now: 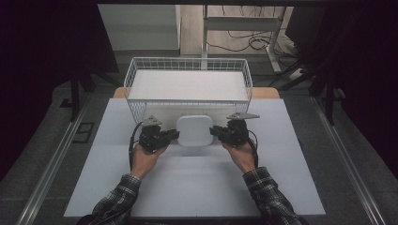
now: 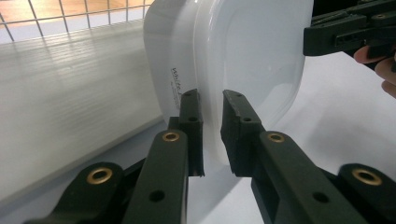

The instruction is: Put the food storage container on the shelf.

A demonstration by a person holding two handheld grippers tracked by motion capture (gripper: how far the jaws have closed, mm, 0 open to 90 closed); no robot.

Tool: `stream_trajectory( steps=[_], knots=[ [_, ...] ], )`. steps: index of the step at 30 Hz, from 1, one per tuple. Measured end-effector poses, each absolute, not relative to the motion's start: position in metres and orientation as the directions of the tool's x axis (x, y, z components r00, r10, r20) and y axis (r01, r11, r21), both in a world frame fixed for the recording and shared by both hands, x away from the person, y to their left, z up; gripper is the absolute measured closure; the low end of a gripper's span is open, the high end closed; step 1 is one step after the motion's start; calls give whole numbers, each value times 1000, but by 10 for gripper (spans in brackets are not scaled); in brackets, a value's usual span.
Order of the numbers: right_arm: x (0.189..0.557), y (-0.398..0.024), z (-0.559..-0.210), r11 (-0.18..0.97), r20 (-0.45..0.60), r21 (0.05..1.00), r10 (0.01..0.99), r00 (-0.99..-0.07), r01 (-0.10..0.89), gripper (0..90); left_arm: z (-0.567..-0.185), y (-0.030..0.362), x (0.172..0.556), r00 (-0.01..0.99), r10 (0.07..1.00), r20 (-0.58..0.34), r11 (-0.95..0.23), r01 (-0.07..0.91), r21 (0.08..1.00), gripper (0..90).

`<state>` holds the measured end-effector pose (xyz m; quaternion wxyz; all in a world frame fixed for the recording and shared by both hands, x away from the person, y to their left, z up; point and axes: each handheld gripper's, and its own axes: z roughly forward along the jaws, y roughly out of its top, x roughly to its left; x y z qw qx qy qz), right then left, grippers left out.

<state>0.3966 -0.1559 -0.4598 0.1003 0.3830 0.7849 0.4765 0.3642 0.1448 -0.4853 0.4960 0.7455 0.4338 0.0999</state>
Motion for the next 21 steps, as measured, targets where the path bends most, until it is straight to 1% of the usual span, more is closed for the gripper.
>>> stream_trajectory(
  steps=[3, 6, 9, 13, 15, 19, 21],
  knots=[
    [402, -155, -464, 252, 214, 817, 703, -678, 519, 766, -489, 144, 369, 601, 751, -274, -149, 558, 817, 788],
    [405, -155, -468, 253, 220, 809, 706, -673, 530, 766, -494, 143, 372, 591, 754, -287, -138, 570, 810, 786],
    [408, -154, -473, 252, 229, 802, 708, -668, 542, 766, -496, 143, 375, 587, 759, -282, -140, 570, 809, 785],
    [413, -153, -474, 233, 250, 801, 706, -663, 551, 765, -498, 147, 381, 585, 747, -317, -114, 582, 805, 779],
    [415, -153, -474, 234, 250, 801, 706, -663, 551, 760, -498, 148, 383, 586, 742, -324, -106, 580, 808, 773],
    [418, -151, -473, 238, 230, 812, 709, -666, 533, 735, -498, 148, 386, 597, 745, -298, -119, 559, 821, 747],
    [419, -148, -473, 243, 214, 815, 719, -661, 527, 719, -499, 149, 389, 597, 743, -303, -110, 555, 824, 732]
  ],
)
